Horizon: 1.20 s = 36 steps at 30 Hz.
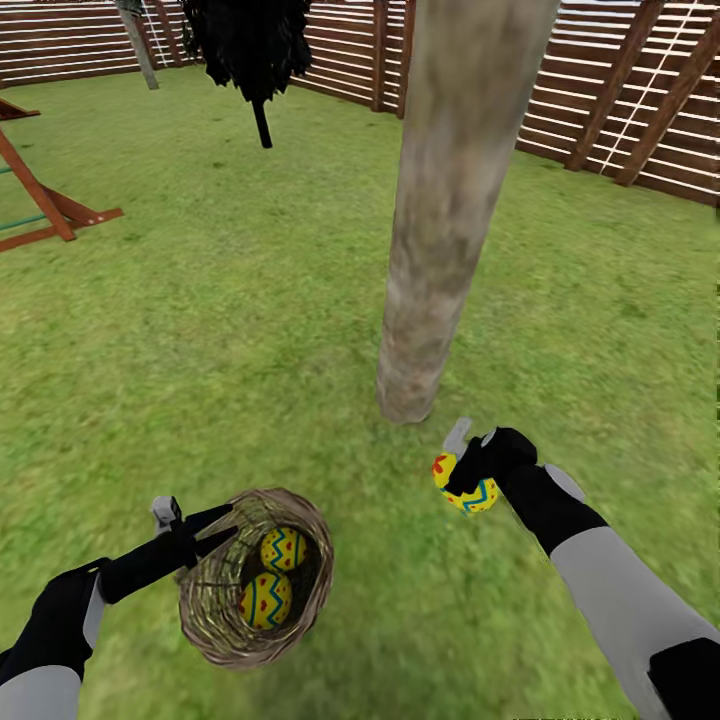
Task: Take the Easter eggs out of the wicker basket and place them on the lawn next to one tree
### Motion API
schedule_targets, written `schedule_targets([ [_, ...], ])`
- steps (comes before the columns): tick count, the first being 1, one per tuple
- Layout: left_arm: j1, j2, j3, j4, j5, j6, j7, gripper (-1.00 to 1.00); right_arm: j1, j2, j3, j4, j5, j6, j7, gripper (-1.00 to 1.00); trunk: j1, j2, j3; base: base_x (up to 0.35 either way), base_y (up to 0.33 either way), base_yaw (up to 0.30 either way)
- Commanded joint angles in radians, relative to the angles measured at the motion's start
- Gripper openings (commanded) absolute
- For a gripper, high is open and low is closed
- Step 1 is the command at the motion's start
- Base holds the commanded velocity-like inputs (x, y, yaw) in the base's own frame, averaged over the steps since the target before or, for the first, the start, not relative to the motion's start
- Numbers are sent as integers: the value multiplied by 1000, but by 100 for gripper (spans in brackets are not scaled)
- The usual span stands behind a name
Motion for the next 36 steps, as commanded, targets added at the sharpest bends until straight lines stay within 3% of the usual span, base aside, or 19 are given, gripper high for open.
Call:
schedule_targets([
  [1,-1,-1,3,-2,-11,10,-11,100,-1,9,-52,2,8,2,-10,-100,4,-8,-3,0,0,-196],
  [2,-1,3,5,-10,-10,10,-16,100,-1,15,-93,3,9,2,-19,-100,4,-8,-1,0,0,-196],
  [4,-1,11,9,-32,-9,12,-39,100,-1,18,-101,4,9,2,-20,-100,4,-8,1,0,0,-196],
  [8,-2,14,12,-110,-8,18,-63,100,-1,19,-104,7,9,2,-21,-100,4,-8,7,0,0,-196],
  [13,-3,17,15,-131,-6,19,-63,100,4,21,-101,41,14,2,-20,-100,4,-8,8,0,0,-52],
  [15,-4,18,16,-170,-6,24,-63,100,5,43,-101,65,16,-1,-21,-100,4,-8,8,0,0,-2],
  [18,-4,21,21,-201,-6,27,-63,100,5,54,-101,78,12,-5,-22,-100,4,-8,8,0,0,0],
  [23,-5,24,37,-208,-6,29,-63,100,6,60,-101,79,9,-6,-22,-100,4,-8,8,0,0,0],
  [26,-4,26,37,-207,-6,24,-63,100,5,80,-103,77,7,-6,-23,-100,4,-8,8,0,0,0],
  [33,-2,25,35,-207,-7,20,-63,100,6,85,-106,80,4,-7,-27,-100,4,-8,17,0,0,0],
  [36,-2,26,35,-207,-6,20,-63,100,7,100,-109,81,3,-8,-91,-100,4,-8,22,0,0,0],
])
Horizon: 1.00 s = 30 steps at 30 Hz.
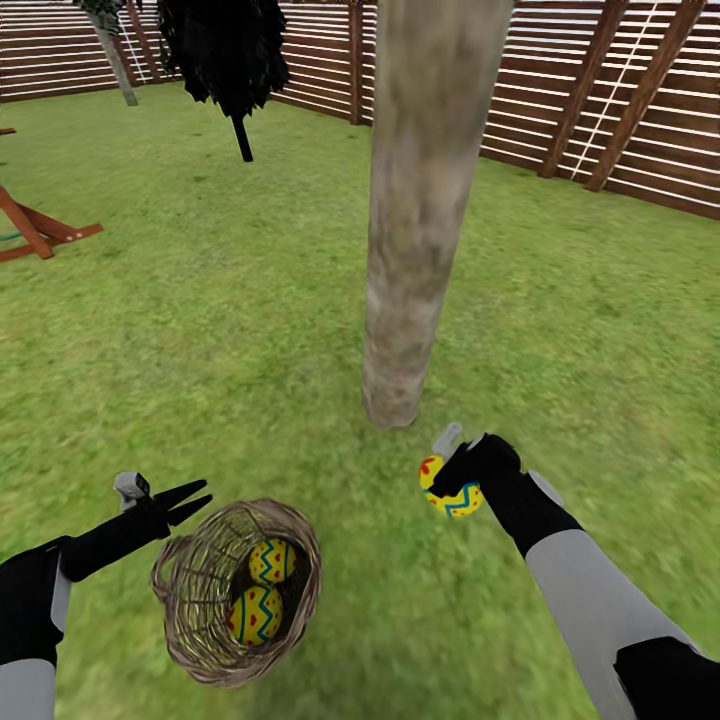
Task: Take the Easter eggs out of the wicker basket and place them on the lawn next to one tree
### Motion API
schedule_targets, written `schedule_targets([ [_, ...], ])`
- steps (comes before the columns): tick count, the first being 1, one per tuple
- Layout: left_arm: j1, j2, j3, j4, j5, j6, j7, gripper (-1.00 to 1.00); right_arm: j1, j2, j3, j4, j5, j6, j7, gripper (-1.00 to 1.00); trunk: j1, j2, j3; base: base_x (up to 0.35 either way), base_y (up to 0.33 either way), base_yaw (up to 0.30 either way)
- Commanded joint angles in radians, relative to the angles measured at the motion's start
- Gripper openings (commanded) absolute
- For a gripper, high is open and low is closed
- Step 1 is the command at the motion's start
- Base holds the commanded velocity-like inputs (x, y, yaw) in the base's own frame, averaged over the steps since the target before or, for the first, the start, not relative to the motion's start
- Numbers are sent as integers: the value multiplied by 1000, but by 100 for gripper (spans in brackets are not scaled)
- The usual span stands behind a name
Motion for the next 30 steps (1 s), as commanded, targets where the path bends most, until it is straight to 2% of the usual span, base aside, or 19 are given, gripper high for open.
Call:
schedule_targets([
  [1,-1,0,2,-1,-10,11,-9,100,0,3,2,-1,9,1,-19,-100,0,0,1,0,0,0],
  [3,-1,1,3,-1,-11,11,-9,100,0,7,2,7,-6,1,-46,-100,0,0,4,0,0,0],
  [4,-1,2,3,-1,-11,11,-9,100,0,7,2,11,-42,1,-68,-100,0,0,5,0,0,0],
  [5,-1,2,3,-1,-11,11,-9,100,0,7,2,24,-72,-1,-142,-100,0,0,6,0,0,0],
  [6,-1,2,3,-1,-11,11,-9,100,0,14,2,44,-81,-3,-190,-100,0,0,7,0,0,0],
  [9,-1,22,3,-1,-10,12,-9,100,0,21,1,74,-82,-5,-206,-100,0,0,7,0,0,0],
  [11,-1,24,3,-1,-10,13,-9,100,0,22,-8,91,-83,-24,-233,-100,0,0,7,0,0,0],
  [13,-1,26,3,-1,-10,13,-9,100,0,34,-14,111,-83,-36,-270,-100,0,0,7,0,0,0],
  [16,-1,25,3,-1,-10,13,-9,100,0,40,-16,121,-82,-39,-282,-100,0,0,7,0,0,0],
  [30,-1,25,3,0,-10,13,-9,100,0,41,-17,122,-82,-40,-283,-100,0,0,7,0,0,0],
])
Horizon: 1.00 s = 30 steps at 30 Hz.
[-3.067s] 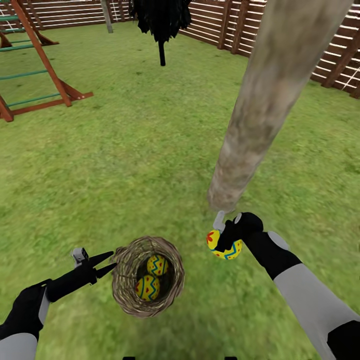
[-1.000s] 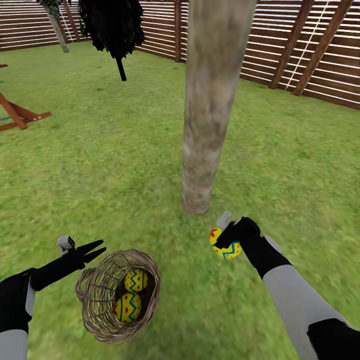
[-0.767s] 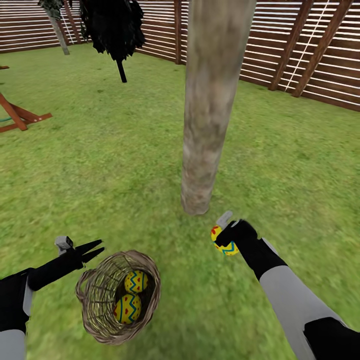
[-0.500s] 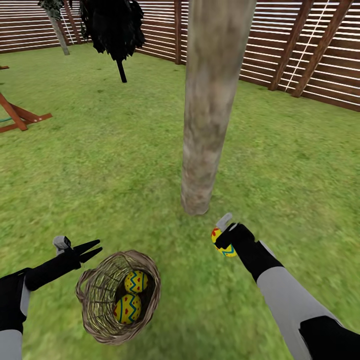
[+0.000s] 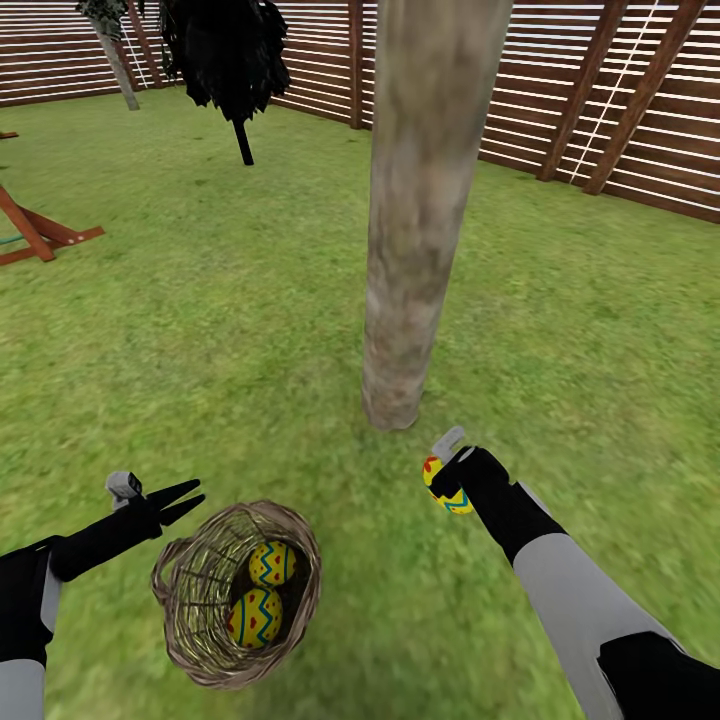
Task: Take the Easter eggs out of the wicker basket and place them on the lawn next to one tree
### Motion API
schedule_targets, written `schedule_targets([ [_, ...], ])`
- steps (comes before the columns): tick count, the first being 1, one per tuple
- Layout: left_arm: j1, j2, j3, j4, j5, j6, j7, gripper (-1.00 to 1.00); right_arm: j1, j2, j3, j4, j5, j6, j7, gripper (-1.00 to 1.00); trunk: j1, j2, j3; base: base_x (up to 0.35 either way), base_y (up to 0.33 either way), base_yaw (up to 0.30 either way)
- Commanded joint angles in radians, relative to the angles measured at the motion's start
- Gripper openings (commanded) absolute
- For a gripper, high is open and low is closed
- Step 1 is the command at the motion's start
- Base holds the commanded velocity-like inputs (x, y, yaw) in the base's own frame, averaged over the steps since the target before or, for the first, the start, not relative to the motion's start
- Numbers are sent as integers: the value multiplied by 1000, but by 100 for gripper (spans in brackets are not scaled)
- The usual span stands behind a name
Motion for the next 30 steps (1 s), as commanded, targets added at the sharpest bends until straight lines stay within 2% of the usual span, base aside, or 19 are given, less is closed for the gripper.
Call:
schedule_targets([
  [1,-1,0,2,-1,-10,10,-9,100,0,0,1,-1,10,3,7,-100,0,0,-1,0,0,0],
  [30,-1,-2,2,-2,-10,10,-9,100,0,-1,1,-1,10,-2,7,-100,0,0,5,0,0,0],
])
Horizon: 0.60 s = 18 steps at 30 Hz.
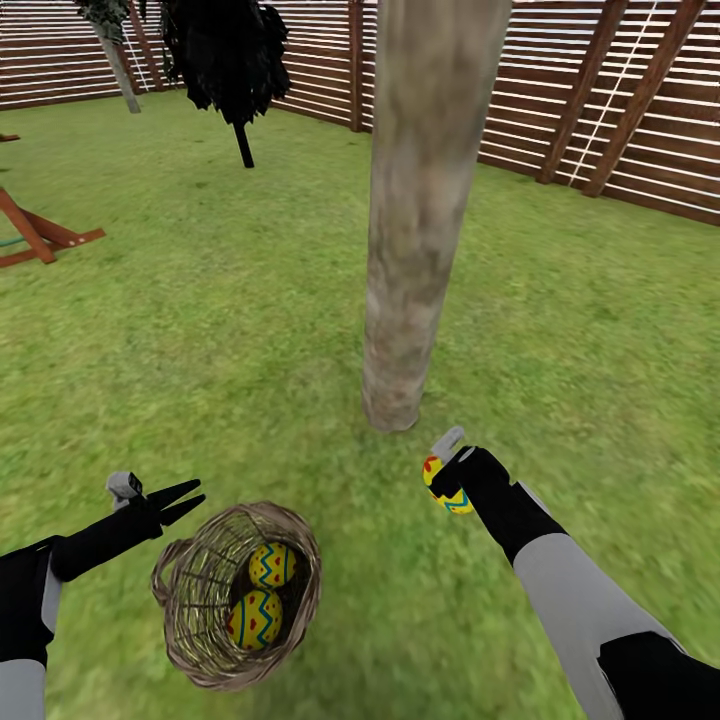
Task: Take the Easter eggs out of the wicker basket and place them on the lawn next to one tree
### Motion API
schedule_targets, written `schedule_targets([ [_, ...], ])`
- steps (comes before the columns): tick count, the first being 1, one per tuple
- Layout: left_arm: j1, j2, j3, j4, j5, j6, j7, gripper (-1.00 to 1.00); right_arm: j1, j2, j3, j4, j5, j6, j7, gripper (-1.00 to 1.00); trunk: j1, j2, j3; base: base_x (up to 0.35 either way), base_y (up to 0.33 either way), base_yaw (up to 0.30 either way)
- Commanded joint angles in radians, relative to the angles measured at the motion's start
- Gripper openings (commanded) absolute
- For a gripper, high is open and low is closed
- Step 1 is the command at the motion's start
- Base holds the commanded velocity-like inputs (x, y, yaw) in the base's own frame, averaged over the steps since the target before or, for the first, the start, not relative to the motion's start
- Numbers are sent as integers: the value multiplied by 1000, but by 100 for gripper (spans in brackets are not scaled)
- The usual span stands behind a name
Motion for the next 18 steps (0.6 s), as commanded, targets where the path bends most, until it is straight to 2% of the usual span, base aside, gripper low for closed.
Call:
schedule_targets([
  [1,-1,0,2,-1,-10,10,-9,100,0,0,1,-1,10,1,7,-100,0,0,0,0,0,0],
  [18,-1,0,2,-1,-10,10,-9,100,0,0,1,0,10,-2,7,-100,61,-112,-49,0,0,0],
])
